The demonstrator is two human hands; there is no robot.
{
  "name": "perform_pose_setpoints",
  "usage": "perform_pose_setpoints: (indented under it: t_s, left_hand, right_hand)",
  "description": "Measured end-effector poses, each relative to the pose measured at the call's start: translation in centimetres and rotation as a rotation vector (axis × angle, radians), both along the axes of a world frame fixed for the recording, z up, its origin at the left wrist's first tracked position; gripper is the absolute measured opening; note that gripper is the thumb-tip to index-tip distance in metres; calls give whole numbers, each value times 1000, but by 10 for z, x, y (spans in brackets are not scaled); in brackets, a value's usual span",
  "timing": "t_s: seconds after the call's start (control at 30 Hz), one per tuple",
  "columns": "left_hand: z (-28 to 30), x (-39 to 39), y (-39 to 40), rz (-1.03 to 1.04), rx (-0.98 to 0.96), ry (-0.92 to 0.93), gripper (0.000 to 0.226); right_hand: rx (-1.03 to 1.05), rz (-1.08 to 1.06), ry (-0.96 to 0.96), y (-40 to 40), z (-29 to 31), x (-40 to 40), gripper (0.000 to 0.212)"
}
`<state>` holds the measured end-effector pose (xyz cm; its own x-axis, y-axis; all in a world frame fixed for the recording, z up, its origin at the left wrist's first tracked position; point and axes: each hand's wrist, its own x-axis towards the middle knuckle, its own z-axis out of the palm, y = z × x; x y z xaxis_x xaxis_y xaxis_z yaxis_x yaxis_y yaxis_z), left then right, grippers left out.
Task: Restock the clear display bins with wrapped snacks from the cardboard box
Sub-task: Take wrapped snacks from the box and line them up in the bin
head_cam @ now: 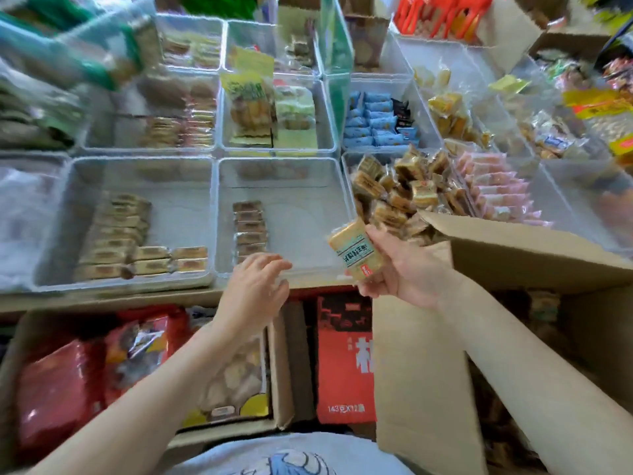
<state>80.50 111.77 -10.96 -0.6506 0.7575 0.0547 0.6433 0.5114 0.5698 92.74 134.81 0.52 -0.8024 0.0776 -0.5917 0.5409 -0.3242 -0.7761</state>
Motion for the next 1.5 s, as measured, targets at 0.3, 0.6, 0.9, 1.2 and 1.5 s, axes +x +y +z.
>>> perform_pose_setpoints:
  t_s: [0.3, 0.6, 0.9, 1.2, 1.5]
  left_hand:
    - [-53, -102, -166, 433, -318, 78, 45]
    - [-82, -139, -210, 499, -330, 117, 53]
    - [-97, -136, -203, 583, -218, 275, 48]
    - [-106, -137, -203, 588, -177, 383, 45]
    - [-97, -136, -206, 551, -228, 264, 51]
  right_hand:
    - [525, 204, -53, -138, -32, -149, 17]
    - [1323, 732, 247, -199, -99, -291, 17]
    - [1267, 796, 13, -245, -189, -357, 40]
    - [1150, 798, -12, -267, -220, -349, 39]
    - [1165, 823, -40, -253, -176, -332, 48]
